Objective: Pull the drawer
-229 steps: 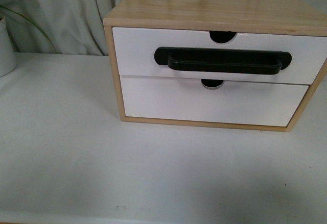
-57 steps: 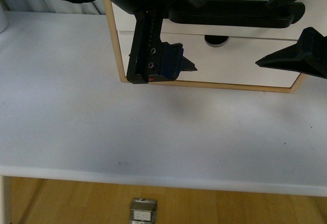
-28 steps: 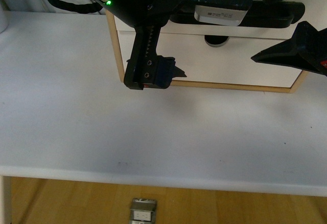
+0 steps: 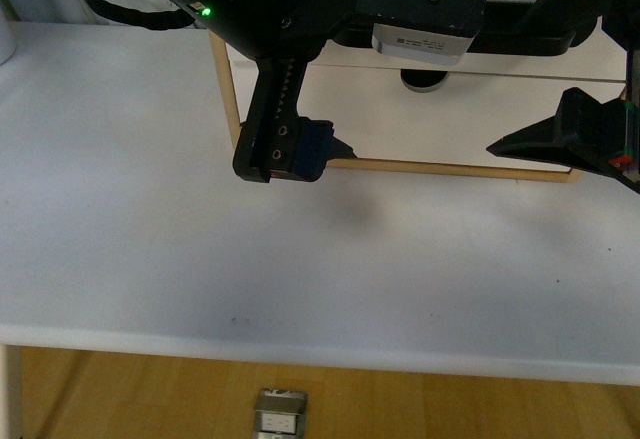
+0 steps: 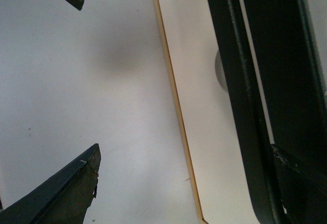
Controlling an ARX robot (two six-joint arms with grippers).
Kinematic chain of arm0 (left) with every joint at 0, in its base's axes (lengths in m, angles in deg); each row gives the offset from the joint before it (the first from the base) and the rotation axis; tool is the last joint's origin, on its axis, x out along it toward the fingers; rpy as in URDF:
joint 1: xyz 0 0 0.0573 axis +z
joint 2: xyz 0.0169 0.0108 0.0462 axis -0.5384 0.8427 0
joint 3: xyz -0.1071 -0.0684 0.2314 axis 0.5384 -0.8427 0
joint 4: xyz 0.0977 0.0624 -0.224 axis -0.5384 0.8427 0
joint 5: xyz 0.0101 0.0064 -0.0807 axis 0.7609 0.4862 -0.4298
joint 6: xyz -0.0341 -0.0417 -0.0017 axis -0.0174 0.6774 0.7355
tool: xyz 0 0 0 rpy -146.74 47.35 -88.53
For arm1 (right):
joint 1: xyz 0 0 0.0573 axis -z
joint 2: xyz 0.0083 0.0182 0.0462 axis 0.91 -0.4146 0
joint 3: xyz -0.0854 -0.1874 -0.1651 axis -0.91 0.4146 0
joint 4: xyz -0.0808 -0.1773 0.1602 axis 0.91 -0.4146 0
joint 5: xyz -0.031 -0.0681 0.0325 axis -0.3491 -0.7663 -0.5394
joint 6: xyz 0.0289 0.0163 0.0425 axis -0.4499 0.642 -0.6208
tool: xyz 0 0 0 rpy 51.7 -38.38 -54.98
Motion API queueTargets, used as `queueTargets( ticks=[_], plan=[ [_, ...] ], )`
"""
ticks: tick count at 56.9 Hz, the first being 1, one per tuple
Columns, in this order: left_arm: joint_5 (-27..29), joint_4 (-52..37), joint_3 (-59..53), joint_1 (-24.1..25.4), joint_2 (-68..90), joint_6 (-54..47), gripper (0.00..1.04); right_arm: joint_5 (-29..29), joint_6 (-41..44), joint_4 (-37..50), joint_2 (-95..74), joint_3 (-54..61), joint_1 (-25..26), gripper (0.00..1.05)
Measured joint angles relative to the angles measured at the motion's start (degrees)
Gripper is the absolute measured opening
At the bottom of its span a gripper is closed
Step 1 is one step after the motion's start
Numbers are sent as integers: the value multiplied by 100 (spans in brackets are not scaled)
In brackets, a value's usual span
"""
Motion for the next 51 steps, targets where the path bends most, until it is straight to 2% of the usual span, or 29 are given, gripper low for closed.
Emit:
queueTargets(
  ticks=[27, 51],
  plan=[
    [44, 697, 15, -33, -144, -85, 98, 199, 299, -466, 103, 2, 39, 96],
    [57, 837, -461, -155, -581, -103, 98, 313, 542, -754, 520, 396, 35, 96]
  ],
)
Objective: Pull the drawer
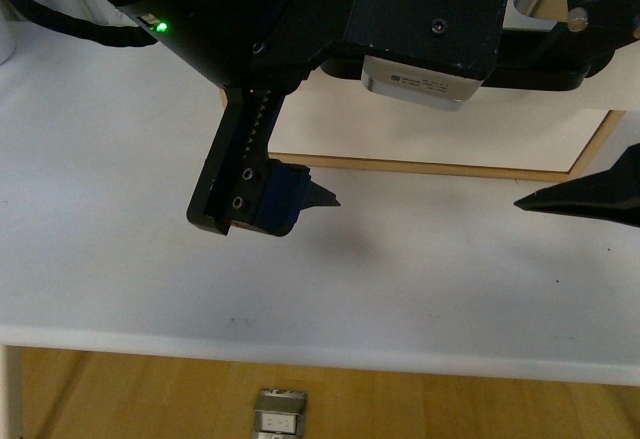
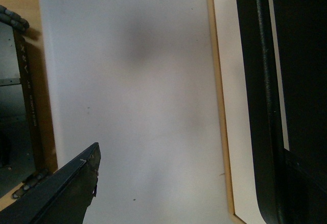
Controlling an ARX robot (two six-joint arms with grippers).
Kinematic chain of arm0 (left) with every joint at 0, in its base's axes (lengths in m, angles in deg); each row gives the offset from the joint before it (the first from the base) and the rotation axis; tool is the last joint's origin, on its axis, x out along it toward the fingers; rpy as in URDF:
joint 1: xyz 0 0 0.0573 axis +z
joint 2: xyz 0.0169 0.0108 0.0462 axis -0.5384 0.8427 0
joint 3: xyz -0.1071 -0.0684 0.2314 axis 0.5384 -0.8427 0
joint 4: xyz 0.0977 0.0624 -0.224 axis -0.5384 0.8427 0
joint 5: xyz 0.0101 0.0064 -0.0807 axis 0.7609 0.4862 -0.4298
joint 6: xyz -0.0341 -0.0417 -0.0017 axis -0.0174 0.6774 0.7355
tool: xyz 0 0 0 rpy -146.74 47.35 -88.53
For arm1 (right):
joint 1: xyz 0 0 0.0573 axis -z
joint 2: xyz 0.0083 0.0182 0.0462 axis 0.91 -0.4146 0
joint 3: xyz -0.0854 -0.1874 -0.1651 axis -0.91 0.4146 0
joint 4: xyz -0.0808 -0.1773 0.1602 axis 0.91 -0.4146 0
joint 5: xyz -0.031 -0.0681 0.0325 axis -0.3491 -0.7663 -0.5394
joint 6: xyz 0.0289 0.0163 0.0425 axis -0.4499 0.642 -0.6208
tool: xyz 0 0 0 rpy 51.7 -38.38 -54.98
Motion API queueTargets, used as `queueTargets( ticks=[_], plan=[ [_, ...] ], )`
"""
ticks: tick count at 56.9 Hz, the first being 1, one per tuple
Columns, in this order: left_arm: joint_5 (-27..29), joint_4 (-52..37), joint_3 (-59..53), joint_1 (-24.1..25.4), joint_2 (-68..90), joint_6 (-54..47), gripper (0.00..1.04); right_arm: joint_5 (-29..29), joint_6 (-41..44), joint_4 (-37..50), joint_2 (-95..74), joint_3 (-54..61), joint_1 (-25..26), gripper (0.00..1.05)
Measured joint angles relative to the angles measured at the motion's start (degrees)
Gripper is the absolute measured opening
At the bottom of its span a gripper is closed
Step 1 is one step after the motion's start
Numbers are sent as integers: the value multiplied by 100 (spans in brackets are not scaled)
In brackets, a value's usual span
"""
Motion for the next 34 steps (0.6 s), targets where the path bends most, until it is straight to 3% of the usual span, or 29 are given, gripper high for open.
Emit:
queueTargets(
  ticks=[25, 34],
  plan=[
    [-15, -219, -890, -151, -717, 4, 98, -79, -76, 118, 503, 557, -197, 96],
    [-380, -1117, -1165, -184, -999, 422, 98, 122, -509, 317, 767, 634, -195, 96]
  ],
)
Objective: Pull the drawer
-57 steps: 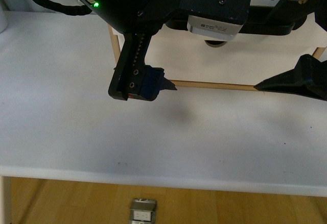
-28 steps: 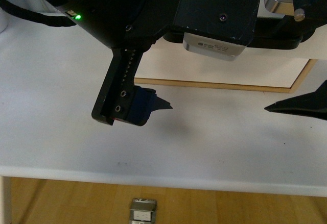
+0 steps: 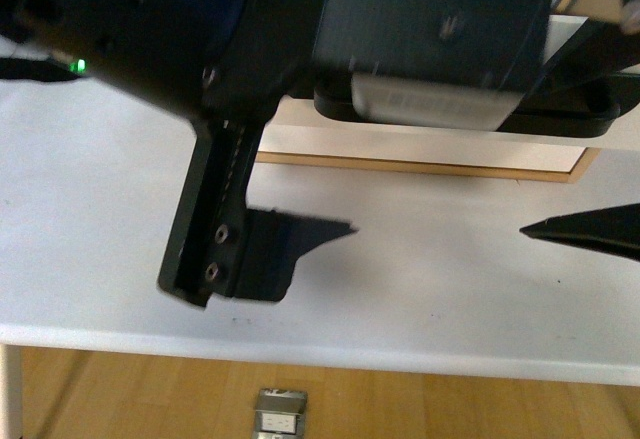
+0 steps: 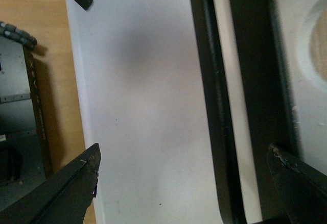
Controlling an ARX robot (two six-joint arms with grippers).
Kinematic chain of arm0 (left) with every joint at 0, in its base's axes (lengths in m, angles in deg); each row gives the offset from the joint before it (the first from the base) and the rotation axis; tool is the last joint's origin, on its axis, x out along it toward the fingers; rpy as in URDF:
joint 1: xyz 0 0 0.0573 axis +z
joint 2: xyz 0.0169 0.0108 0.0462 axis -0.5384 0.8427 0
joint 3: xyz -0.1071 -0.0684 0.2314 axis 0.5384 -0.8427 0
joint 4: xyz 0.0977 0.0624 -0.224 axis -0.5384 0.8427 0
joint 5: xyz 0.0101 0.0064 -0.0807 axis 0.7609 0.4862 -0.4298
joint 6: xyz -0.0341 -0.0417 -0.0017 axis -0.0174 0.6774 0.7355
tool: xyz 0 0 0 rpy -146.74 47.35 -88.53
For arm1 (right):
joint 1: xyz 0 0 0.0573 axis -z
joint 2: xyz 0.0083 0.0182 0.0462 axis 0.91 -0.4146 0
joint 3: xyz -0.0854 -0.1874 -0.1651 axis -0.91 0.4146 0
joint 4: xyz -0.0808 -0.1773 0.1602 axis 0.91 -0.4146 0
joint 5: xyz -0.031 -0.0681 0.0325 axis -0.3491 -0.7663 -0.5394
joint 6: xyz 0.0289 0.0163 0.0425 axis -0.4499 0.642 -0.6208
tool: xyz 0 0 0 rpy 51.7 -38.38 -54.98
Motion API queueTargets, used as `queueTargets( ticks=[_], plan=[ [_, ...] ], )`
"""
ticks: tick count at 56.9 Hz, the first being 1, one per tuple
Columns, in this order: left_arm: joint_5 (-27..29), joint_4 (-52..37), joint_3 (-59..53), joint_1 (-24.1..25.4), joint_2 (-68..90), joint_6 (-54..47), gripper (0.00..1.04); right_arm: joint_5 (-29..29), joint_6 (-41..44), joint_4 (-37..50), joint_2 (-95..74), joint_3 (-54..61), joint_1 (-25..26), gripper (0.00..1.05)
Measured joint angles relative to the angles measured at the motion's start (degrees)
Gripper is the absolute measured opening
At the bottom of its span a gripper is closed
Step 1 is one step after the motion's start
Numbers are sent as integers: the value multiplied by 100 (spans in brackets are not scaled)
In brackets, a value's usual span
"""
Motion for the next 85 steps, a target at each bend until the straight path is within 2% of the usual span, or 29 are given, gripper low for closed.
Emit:
queueTargets(
  ticks=[11, 22, 32, 40, 53, 60, 66, 70, 75, 79, 85],
  plan=[
    [-243, -841, -59, -24, -586, 782, 98, 247, -339, 138, 647, 118, 109, 96],
    [-249, -1655, -363, 13, -1307, 1775, 98, 275, -916, 715, 1502, 487, 332, 96],
    [234, -2352, -1117, 424, -2236, 2723, 98, -195, -1722, 1755, 2555, 1200, 699, 96],
    [748, -2677, -1991, 890, -3180, 3222, 98, -509, -2481, 2181, 3681, 1893, 1084, 96],
    [1106, -2236, -3316, 1633, -5058, 4039, 98, -973, -3471, 1757, 5772, 2870, 1707, 96],
    [1443, -1873, -3853, 2181, -5932, 4653, 98, -1360, -3954, 1403, 6804, 3285, 1779, 96],
    [1703, -1095, -4470, 2717, -7060, 5936, 98, -2063, -4653, 1655, 7344, 3810, 1635, 96],
    [1775, -662, -4599, 2649, -7503, 6446, 98, -2090, -5038, 1705, 7418, 3974, 1659, 96],
    [2173, -221, -4778, 2162, -8218, 6981, 98, -2092, -5372, 1764, 7464, 4048, 1670, 96],
    [2192, -208, -4787, 1956, -8441, 7309, 98, -2090, -5462, 1775, 7484, 4048, 1670, 96],
    [2218, -205, -4787, 1928, -8465, 7477, 98, -2090, -5508, 1777, 7486, 4048, 1670, 96]
  ],
)
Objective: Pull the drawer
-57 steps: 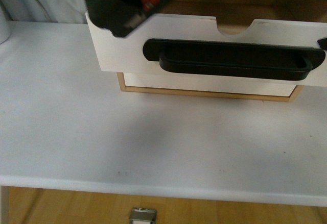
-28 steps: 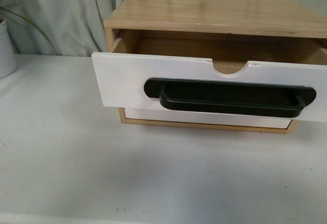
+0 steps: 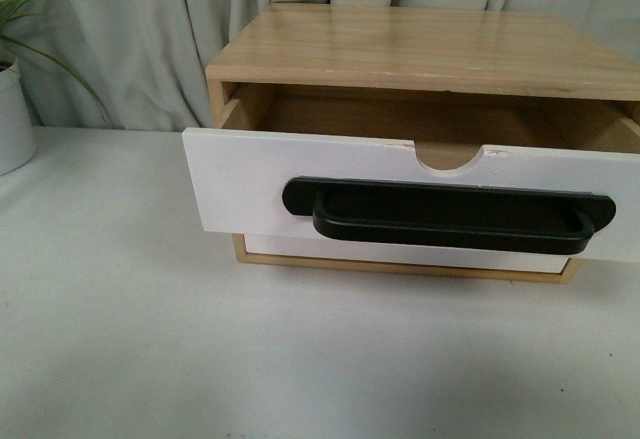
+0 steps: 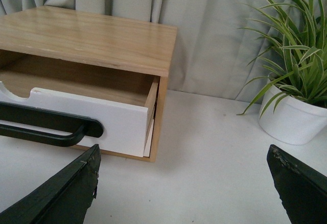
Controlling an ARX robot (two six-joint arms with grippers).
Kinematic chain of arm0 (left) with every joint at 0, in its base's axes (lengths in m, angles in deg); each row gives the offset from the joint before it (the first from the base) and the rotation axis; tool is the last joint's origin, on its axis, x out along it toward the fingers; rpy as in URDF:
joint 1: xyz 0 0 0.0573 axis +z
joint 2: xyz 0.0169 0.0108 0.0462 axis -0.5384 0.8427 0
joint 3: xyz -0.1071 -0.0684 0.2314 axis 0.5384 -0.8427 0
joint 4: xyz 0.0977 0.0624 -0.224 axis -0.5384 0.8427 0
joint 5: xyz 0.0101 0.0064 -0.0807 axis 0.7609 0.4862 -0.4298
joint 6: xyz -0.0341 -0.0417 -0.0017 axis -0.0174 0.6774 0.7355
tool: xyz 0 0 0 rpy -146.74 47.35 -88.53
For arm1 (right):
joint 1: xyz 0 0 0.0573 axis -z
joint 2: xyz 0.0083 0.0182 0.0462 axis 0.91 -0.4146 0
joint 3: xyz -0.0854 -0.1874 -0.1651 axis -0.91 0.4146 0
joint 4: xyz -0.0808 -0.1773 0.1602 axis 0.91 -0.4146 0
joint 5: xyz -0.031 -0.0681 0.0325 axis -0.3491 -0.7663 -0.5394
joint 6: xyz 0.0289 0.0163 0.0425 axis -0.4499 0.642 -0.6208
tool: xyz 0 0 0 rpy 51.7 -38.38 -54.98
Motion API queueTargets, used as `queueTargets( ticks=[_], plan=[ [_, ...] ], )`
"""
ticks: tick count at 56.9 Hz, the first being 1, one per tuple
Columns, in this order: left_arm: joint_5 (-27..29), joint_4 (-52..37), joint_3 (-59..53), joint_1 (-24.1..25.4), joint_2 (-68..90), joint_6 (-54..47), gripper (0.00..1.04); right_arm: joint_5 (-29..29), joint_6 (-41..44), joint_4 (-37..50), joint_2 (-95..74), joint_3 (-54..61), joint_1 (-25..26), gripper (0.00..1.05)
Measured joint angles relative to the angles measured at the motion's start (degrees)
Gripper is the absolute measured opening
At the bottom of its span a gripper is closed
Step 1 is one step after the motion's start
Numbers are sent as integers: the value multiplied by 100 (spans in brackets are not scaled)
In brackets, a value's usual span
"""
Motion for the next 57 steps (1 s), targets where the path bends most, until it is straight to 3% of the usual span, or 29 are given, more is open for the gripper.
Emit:
queueTargets(
  ticks=[3, 5, 10, 12, 16, 20, 23, 33, 36, 57],
  plan=[
    [72, -17, -4, -17, -7, 42, 98, 0, -2, 0, 0, 0, 0, 96],
    [411, -223, -83, -107, -70, 87, 94, -15, -9, 7, 2, 0, -2, 96],
    [872, -608, -236, -101, -258, 153, 78, -437, -433, 358, 140, 155, -131, 81],
    [833, -619, -273, 26, -310, 181, 67, -459, -566, 402, 195, 225, -151, 73],
    [632, -614, -310, 190, -361, 192, 56, -452, -656, 422, 247, 317, -160, 60],
    [-37, -597, -431, 708, -535, 208, 44, -459, -719, 439, 293, 402, -164, 48],
    [-118, -581, -525, 981, -625, 223, 33, -457, -739, 446, 326, 455, -164, 37],
    [-173, -579, -525, 1054, -647, 275, 4, -470, -756, 470, 426, 544, -166, 7],
    [-170, -579, -525, 1060, -649, 271, 4, -470, -761, 479, 452, 579, -166, 1],
    [-173, -579, -525, 1064, -649, 273, 4, -472, -776, 516, 723, 874, -166, 1]
  ],
)
